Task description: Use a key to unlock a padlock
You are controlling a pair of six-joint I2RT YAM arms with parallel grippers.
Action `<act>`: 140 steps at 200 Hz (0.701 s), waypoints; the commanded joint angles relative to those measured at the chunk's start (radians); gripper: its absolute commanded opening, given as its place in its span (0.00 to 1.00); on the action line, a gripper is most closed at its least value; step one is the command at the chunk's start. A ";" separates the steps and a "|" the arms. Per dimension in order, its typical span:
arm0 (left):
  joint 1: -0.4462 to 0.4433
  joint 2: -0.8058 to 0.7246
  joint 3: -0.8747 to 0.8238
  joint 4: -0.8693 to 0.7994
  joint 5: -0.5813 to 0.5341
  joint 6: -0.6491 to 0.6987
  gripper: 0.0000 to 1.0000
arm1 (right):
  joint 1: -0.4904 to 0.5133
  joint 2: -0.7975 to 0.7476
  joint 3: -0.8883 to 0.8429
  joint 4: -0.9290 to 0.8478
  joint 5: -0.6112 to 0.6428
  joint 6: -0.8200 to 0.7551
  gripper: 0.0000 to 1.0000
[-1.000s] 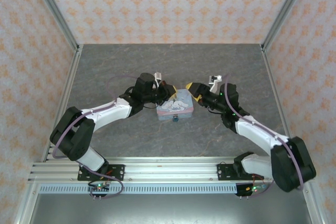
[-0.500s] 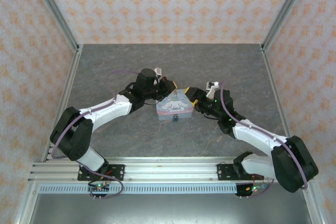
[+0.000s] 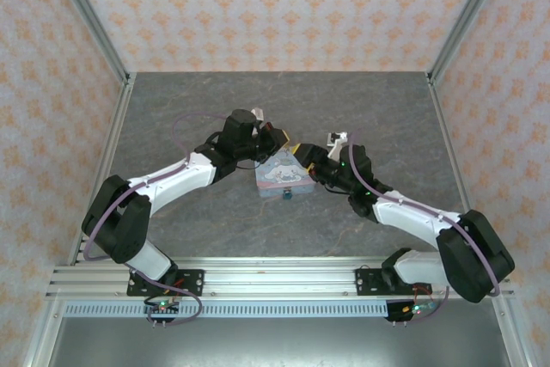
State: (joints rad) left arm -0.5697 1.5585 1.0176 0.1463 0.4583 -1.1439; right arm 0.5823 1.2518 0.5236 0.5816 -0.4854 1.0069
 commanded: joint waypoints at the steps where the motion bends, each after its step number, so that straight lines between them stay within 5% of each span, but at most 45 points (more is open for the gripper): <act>1: -0.002 -0.024 -0.026 0.097 -0.052 -0.017 0.00 | 0.005 0.017 -0.017 0.185 0.049 0.152 0.56; 42: -0.002 -0.010 -0.094 0.296 -0.144 -0.062 0.00 | 0.025 0.015 -0.043 0.258 0.189 0.391 0.69; 79: -0.001 0.019 -0.098 0.359 -0.168 -0.109 0.00 | 0.052 0.017 -0.013 0.233 0.242 0.446 0.73; 102: -0.004 0.024 -0.033 0.215 -0.135 -0.074 0.00 | 0.056 0.006 0.032 0.134 0.207 0.354 0.71; 140: -0.005 0.006 0.083 -0.110 -0.091 0.047 0.00 | 0.056 -0.096 0.119 -0.214 0.217 -0.032 0.57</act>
State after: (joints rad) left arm -0.5697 1.5764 1.0153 0.2581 0.3382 -1.1931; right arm 0.6342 1.2446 0.5800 0.5911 -0.2943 1.2358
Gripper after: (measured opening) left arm 0.044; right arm 0.606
